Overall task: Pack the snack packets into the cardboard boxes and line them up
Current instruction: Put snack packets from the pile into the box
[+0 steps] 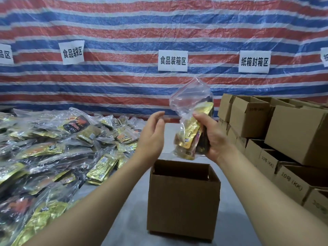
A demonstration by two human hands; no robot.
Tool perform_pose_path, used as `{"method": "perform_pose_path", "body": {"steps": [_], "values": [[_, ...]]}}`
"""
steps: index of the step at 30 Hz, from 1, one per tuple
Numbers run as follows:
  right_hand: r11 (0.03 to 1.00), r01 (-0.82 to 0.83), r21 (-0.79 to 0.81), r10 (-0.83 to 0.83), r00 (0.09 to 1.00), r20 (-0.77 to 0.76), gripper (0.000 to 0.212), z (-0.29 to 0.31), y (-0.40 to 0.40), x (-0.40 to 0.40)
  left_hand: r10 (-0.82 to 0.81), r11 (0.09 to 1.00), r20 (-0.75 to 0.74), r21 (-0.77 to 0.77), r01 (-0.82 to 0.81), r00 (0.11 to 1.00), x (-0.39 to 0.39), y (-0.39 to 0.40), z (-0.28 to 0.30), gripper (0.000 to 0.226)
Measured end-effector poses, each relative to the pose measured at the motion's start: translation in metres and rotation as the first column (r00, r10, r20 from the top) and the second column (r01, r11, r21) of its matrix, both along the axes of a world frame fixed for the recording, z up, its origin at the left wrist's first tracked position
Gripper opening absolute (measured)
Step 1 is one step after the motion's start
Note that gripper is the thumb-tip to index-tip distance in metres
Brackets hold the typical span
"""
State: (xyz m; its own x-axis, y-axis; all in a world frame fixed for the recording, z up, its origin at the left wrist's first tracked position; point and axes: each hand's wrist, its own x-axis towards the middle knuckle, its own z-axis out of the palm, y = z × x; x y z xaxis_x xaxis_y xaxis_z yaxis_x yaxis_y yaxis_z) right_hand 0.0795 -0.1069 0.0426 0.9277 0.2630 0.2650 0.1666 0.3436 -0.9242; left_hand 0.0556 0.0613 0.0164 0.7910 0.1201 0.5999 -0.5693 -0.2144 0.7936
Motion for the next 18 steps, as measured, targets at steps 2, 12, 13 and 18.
{"method": "perform_pose_path", "body": {"steps": [2, 12, 13, 18], "values": [[0.992, 0.073, -0.103, -0.064, 0.994, 0.087, 0.04, 0.0, -0.01, 0.002, 0.031, 0.982, -0.101, 0.191, -0.011, 0.994, 0.0, 0.019, -0.012, 0.018], [0.527, 0.016, -0.85, 0.278, 0.942, 0.19, 0.035, -0.019, -0.008, 0.009, -0.195, 0.899, -0.566, 0.224, 0.377, 0.801, -0.005, 0.045, -0.057, 0.021], [0.467, 0.001, -0.884, 0.315, 0.934, 0.167, 0.026, -0.021, -0.008, 0.009, -0.253, 0.889, -0.557, 0.189, 0.417, 0.791, -0.006, 0.047, -0.056, 0.02], [0.24, -0.035, -0.97, 0.35, 0.935, 0.053, 0.021, -0.023, -0.009, 0.009, -0.289, 0.859, -0.541, 0.218, 0.464, 0.79, -0.006, 0.048, -0.055, 0.015]]}}
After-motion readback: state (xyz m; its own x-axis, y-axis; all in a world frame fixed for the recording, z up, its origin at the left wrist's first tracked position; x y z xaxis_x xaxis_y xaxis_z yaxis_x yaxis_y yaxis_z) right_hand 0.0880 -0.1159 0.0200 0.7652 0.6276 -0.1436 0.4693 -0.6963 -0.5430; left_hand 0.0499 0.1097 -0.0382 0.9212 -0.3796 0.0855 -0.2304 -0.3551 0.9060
